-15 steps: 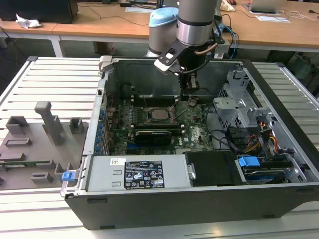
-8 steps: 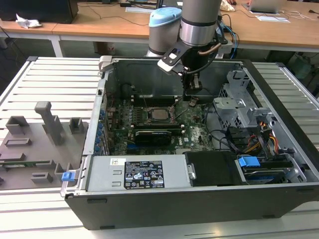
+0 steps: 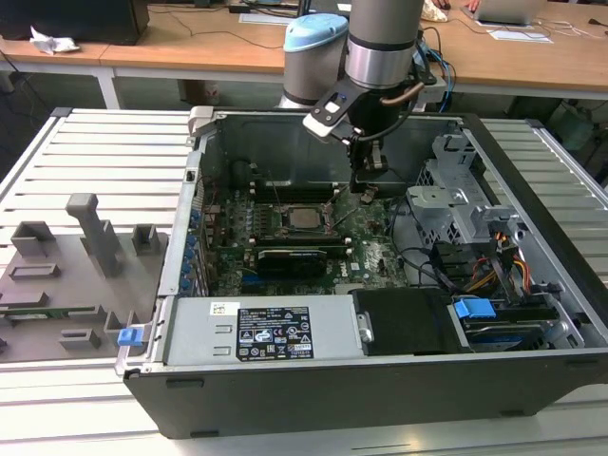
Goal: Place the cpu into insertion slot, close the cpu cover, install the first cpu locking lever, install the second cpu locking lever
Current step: 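Close the cpu cover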
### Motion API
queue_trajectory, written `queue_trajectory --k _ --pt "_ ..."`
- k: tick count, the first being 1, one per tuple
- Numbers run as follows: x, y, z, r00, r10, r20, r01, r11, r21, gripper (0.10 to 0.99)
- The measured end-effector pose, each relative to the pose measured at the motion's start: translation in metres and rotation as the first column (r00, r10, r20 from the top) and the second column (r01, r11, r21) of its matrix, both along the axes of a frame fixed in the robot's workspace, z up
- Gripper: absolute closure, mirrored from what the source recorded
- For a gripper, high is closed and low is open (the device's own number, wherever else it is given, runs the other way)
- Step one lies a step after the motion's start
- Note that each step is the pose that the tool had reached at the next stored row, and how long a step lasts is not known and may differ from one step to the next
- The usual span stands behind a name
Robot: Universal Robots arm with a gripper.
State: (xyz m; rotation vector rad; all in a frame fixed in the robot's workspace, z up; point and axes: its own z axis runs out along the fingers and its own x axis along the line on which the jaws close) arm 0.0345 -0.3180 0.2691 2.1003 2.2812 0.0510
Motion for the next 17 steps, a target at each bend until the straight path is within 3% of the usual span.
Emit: queue_trajectory --k 7,12,17 --pt "0.0019 0.0000 -0.0008 1.0000 0.000 -0.0001 0.000 1.0000 0.000 0.980" --pt "0.0103 0.0000 -0.0018 1.0000 0.000 0.0000 0.000 1.0000 0.000 0.980" --pt "0.0179 0.0000 -0.0093 1.0000 0.000 0.0000 0.000 1.0000 0.000 0.980"
